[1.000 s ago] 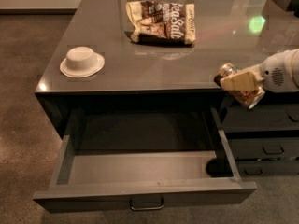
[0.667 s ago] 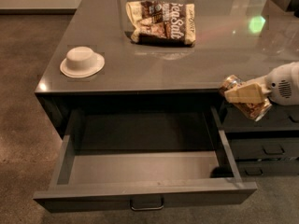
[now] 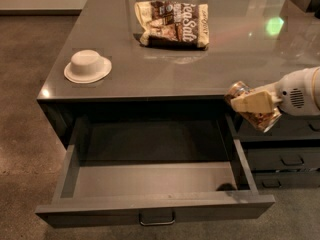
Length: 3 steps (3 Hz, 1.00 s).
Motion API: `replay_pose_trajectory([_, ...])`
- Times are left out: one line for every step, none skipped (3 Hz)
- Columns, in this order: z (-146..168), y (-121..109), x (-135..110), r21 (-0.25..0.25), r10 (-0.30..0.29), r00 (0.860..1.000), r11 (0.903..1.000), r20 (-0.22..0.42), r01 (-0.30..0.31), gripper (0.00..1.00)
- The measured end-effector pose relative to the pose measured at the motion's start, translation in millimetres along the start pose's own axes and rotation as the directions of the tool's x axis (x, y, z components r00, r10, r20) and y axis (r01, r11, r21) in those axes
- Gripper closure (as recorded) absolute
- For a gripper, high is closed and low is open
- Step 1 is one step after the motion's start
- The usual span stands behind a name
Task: Place orange can into top drawer
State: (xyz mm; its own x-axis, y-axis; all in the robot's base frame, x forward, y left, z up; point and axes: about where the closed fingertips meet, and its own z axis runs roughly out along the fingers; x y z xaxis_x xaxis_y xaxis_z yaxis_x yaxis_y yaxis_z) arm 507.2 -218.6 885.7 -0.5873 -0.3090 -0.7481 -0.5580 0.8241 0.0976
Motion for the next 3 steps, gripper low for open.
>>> replay_pose_trajectory([3.9,58.3,-5.8,-0.065,-0.036,0.999,0.9972,0.036,0.038,1.0])
replay_pose_trajectory([17.3,126.9,-16.1,-0.123,-0.104,0.993,0.9863,0.056,0.11,1.0])
replay_pose_trajectory([42.1,183.8,-29.2,-0.159,-0.158,0.985,0.9732,0.063,0.166,1.0])
